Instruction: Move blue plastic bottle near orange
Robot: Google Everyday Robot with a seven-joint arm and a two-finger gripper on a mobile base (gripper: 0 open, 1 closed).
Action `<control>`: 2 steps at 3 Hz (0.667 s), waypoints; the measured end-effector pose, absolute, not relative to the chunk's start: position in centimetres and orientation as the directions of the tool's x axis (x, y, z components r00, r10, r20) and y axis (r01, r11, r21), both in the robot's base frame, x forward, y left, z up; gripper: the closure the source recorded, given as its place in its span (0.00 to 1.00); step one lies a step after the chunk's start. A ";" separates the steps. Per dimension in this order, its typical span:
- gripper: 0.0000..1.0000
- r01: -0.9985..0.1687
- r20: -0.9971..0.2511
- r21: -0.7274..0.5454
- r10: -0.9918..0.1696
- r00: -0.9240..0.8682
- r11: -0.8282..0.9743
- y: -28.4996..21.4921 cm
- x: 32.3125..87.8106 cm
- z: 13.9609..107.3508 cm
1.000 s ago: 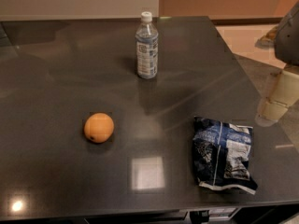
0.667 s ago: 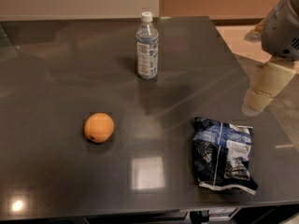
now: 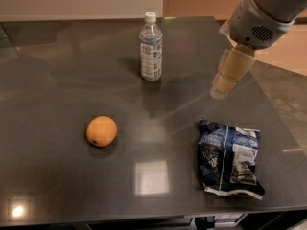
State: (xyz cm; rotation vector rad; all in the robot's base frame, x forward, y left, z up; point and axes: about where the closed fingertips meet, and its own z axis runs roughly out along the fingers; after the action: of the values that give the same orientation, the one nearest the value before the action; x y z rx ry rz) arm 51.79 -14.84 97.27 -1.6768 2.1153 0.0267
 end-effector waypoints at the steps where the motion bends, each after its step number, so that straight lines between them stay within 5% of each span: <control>1: 0.00 -0.928 -0.413 -0.235 -0.894 -0.174 0.289 -11.1 56.5 96.6; 2: 0.00 -0.927 -0.475 -0.209 -0.861 -0.182 0.312 -7.5 60.7 95.8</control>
Offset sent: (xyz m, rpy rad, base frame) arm 0.1409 0.1142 -0.0227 0.2329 0.0056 -0.0302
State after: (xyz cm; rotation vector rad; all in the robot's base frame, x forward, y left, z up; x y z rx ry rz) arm 60.72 -7.47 95.77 -1.5779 2.0735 0.1713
